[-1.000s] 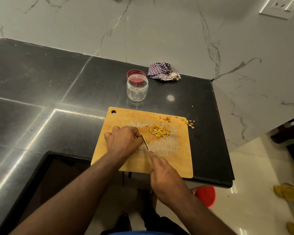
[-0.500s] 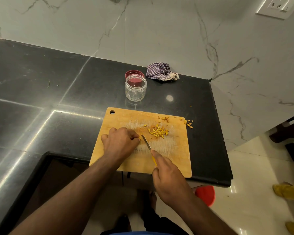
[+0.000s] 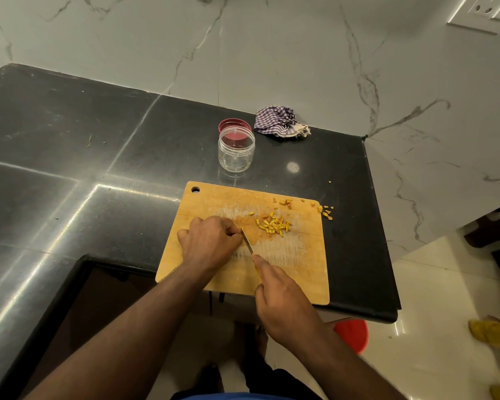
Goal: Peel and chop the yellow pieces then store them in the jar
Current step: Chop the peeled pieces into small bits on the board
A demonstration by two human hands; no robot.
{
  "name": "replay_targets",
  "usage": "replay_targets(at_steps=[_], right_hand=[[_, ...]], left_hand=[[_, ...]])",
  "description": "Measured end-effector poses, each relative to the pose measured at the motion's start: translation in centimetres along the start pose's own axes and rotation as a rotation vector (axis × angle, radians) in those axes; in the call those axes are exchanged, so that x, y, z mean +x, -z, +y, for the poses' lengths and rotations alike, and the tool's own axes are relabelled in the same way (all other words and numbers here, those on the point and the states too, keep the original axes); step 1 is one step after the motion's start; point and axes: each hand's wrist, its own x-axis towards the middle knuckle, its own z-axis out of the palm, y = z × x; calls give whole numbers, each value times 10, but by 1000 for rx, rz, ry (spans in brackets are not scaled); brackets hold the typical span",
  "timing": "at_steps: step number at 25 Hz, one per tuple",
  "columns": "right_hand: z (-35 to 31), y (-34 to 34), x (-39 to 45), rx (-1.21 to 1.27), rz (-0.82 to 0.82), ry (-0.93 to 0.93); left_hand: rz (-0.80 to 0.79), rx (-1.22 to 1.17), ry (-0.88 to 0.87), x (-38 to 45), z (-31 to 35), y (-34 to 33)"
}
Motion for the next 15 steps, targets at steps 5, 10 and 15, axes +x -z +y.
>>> replay_targets(at_steps=[5, 10, 15], right_hand=[[3, 1, -23, 44, 7, -9], [-1, 5, -16, 77, 40, -16], [-4, 5, -2, 17, 11, -10]], left_hand=[[9, 1, -1, -1, 0, 0], [-3, -24, 1, -1, -3, 0], [-2, -25, -5, -2, -4, 0]])
